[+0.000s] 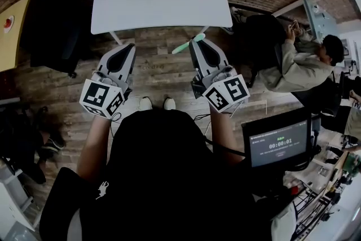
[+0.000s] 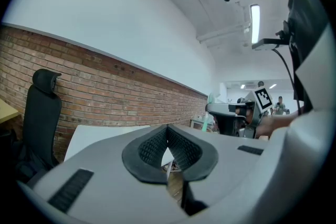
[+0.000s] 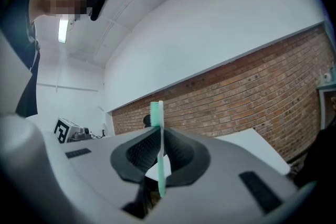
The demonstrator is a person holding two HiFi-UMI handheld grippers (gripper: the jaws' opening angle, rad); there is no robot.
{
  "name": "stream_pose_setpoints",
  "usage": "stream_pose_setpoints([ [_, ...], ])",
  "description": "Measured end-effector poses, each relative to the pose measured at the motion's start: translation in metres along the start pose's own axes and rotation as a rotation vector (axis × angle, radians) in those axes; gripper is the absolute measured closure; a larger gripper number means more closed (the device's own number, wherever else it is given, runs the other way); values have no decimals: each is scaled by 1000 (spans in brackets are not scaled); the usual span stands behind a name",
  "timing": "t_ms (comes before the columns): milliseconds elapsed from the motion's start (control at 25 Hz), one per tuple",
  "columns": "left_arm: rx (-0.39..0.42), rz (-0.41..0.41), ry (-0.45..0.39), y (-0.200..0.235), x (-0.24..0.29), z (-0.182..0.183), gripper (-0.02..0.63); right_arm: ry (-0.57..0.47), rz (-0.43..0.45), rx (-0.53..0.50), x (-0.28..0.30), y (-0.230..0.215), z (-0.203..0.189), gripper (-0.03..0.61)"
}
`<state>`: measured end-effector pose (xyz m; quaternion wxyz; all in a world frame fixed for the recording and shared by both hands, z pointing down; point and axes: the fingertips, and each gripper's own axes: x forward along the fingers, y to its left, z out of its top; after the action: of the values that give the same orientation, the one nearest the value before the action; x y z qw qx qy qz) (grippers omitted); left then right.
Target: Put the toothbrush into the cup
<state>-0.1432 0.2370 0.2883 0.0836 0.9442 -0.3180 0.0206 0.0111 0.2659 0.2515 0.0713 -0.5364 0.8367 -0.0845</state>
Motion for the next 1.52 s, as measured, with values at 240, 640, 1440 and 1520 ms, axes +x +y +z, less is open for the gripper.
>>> stream_pose_setpoints([
  [240,-5,-16,-8,12,-11,-8,609,5,-5,0,6,15,-9,554],
  [640,-16,-26,-17,36,-20,-5,609,20,-14,-9,24,27,-14,555],
  [1440,-43,-33,-10,54,-36,-12,609,64,-21,-12,38,41,-29,555],
  [1520,-45,-25,-10,55,-39,-14,609,70,-15,-12,38,42,-31,554],
])
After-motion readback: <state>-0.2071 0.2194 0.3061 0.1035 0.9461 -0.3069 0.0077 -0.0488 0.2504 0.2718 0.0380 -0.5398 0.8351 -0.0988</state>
